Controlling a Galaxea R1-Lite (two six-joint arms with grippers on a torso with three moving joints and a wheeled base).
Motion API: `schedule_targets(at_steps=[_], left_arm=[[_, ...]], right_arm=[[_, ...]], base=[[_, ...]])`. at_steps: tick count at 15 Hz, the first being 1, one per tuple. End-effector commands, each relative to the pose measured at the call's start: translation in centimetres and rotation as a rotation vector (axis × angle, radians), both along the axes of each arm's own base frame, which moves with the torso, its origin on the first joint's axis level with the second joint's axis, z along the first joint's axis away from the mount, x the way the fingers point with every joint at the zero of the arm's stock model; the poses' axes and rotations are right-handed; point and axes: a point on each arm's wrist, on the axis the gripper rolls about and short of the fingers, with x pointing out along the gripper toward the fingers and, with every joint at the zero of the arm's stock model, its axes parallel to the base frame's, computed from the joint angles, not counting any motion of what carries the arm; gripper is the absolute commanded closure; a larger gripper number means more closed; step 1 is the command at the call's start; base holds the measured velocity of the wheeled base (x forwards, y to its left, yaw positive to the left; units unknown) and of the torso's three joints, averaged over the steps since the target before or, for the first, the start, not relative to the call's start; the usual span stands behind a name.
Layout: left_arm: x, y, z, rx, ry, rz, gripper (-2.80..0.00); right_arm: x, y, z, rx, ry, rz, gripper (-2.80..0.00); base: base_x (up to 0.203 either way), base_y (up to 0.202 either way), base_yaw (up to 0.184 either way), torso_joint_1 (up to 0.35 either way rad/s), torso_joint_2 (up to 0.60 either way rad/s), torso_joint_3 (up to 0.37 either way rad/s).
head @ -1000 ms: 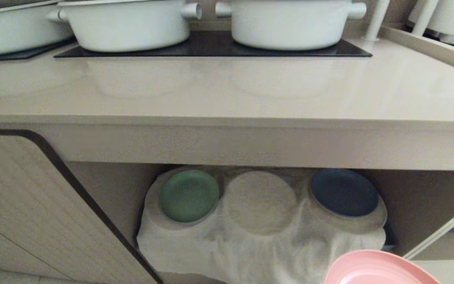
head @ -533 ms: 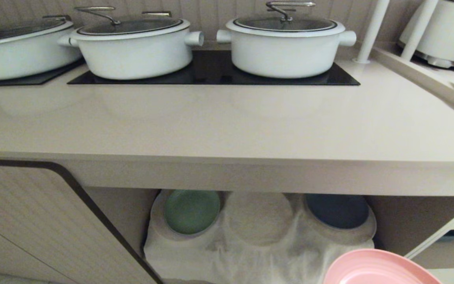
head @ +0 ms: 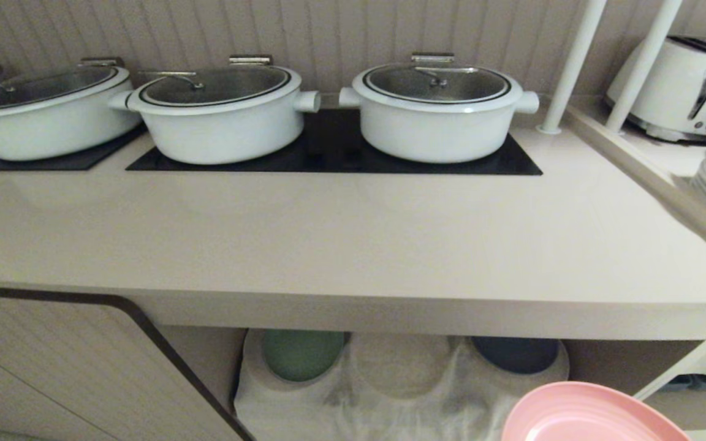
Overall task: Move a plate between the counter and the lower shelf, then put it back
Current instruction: Put the plate
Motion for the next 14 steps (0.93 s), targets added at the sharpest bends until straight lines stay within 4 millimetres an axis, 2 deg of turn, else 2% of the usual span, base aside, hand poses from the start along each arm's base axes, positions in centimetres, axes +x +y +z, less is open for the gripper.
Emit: schedule_targets(at_steps=[1,9,14], left_arm=[[0.00,0.00,0.00,-0.001,0.000,0.000,0.00],[0.00,0.00,0.00,-0.001,0.000,0.000,0.00],[0.00,0.00,0.00,-0.001,0.000,0.000,0.00]], right_arm=[[0.03,0.01,0.09,0.001,0.002,-0.003,0.00],[-0.11,-0.05,0.14,0.003,-0.002,-0.003,0.00],[-0.13,-0.06,0.15,0.004,-0.003,-0.003,0.00]], base=[[0.000,0.000,0.000,0.249,-0.55,-0.286],[0.000,0.000,0.000,0.276,-0.59,-0.312],[0.000,0.000,0.000,0.197,-0.39,-0.207]])
